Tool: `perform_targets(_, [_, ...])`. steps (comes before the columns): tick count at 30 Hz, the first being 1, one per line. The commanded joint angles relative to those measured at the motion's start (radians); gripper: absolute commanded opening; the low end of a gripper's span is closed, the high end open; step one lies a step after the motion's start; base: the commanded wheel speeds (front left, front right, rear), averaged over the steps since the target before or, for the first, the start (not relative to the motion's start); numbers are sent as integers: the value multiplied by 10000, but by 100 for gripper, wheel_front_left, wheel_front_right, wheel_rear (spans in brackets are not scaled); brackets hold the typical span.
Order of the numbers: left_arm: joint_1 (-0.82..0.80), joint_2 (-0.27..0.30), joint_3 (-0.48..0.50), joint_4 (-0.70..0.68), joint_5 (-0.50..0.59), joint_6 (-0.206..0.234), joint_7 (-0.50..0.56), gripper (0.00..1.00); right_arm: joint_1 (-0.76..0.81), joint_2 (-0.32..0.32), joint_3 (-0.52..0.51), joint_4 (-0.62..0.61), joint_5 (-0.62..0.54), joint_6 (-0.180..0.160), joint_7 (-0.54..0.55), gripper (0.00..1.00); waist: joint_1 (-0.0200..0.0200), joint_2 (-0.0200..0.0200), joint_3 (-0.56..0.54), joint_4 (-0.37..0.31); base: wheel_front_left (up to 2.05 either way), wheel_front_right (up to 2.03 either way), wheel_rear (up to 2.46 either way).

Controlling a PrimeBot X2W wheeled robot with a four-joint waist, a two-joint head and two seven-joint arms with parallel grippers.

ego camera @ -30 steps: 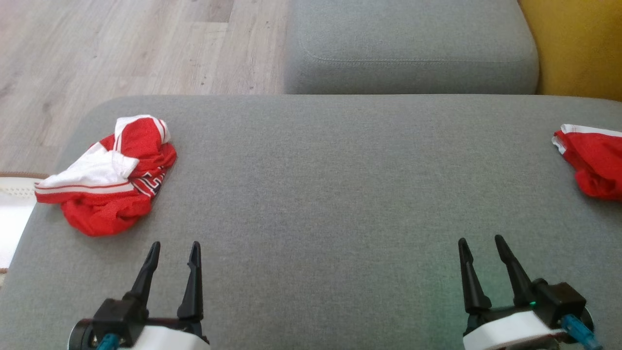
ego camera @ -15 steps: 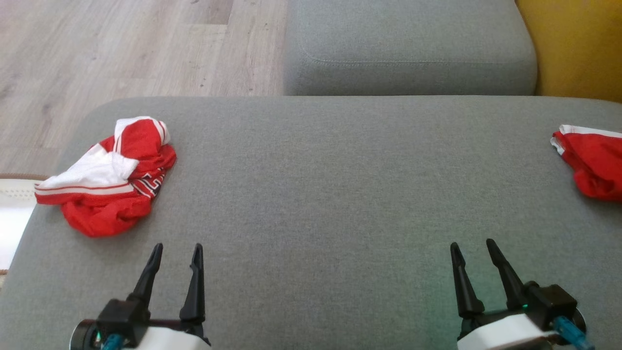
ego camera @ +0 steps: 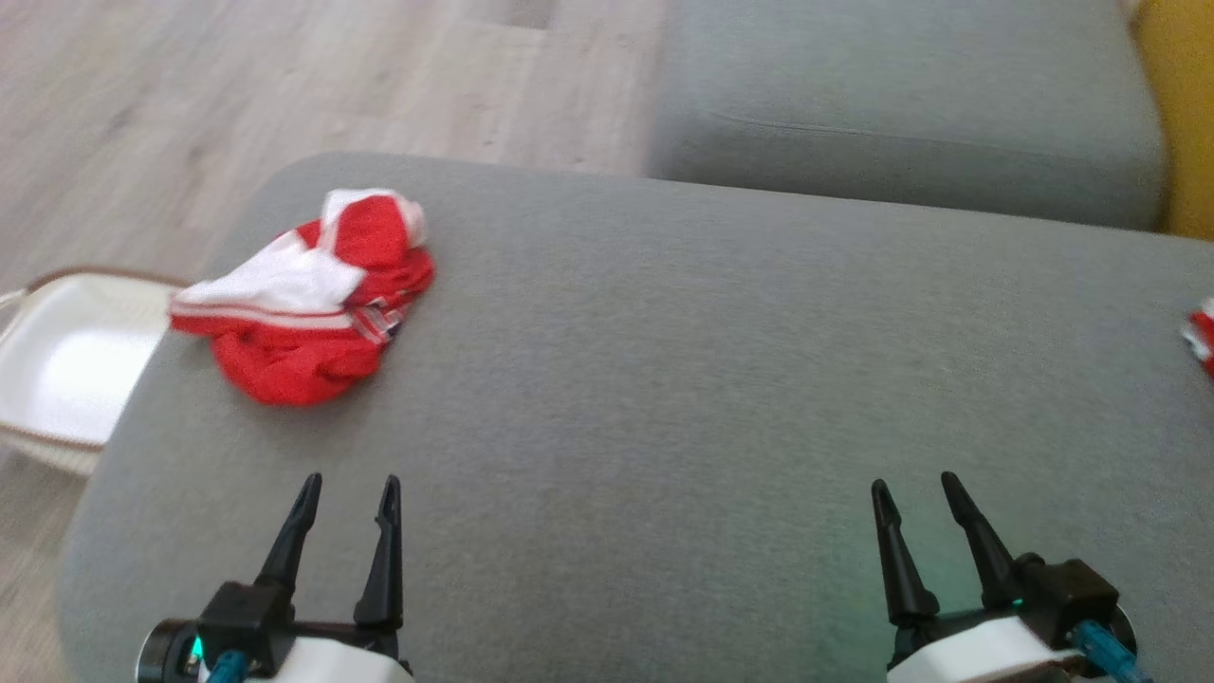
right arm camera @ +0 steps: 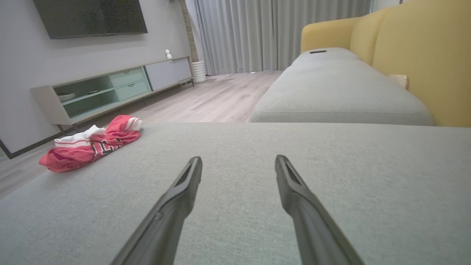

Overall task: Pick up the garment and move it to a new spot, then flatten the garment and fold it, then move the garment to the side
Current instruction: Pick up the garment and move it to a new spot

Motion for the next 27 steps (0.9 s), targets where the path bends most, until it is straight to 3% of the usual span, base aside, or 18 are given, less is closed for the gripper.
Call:
perform_targets(1, [-414,14,316,-339,93,32,-53,100,-217,-51,237,-264,49,-9,-110,100,1,-1,94,552,0,0,0])
perform_targets(11, [-311,14,562,-450,49,152,-53,100,-335,-51,248,-204,22,-9,-110,100,1,-1,400,2319,0,0,0])
perform_targets(17, [-399,14,733,-678,-394,381,-53,100,-692,-128,349,-102,-350,-9,-110,100,1,-1,1100,2650,0,0,0])
perform_targets(22, [-1562,142,934,-1024,-164,-78,-53,100,-1002,-711,489,-30,-520,-9,-110,100,1,-1,1911,2744,0,0,0])
perform_targets(27, [-3887,783,1131,-915,12,-577,-53,100,-1318,-1239,325,-194,-664,-9,-110,100,1,-1,2836,2481,0,0,0])
